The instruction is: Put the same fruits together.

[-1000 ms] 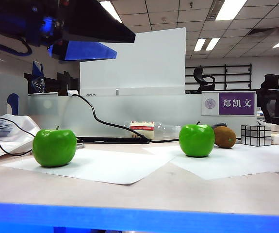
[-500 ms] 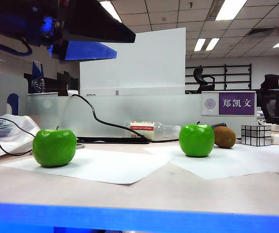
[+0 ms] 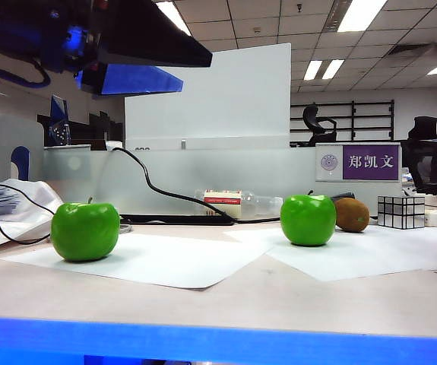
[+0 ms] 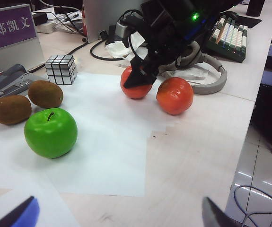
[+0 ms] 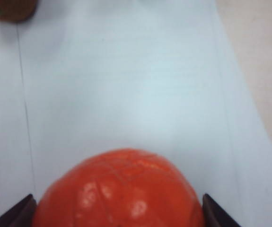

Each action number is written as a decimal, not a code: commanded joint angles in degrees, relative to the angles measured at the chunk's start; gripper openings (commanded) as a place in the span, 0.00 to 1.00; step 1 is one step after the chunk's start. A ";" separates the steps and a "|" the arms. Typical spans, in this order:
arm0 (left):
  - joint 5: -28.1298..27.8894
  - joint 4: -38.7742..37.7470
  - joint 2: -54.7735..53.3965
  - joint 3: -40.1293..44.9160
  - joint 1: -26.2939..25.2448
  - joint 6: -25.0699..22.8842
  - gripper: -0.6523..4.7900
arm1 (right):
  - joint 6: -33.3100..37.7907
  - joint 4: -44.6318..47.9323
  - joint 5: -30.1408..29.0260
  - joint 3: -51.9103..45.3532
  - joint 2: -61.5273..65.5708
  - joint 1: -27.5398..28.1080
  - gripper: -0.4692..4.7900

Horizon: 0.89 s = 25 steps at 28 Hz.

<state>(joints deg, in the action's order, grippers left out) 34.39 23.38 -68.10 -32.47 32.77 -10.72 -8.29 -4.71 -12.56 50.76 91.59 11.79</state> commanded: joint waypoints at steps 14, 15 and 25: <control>-2.80 3.13 -0.28 -0.42 0.04 -2.14 1.00 | 3.67 -1.40 -4.76 11.19 -0.52 -0.22 1.00; -2.73 4.46 -0.98 -0.42 0.04 -2.75 1.00 | 4.02 -1.60 -5.84 11.76 -0.59 -0.24 1.00; -3.76 19.04 -18.69 -8.50 0.07 -3.37 1.00 | 6.36 -4.24 -16.04 13.81 -6.36 -2.51 1.00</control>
<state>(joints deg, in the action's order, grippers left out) 30.87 40.58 -85.01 -38.65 32.80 -14.13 -2.26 -8.99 -26.30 64.25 86.70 10.17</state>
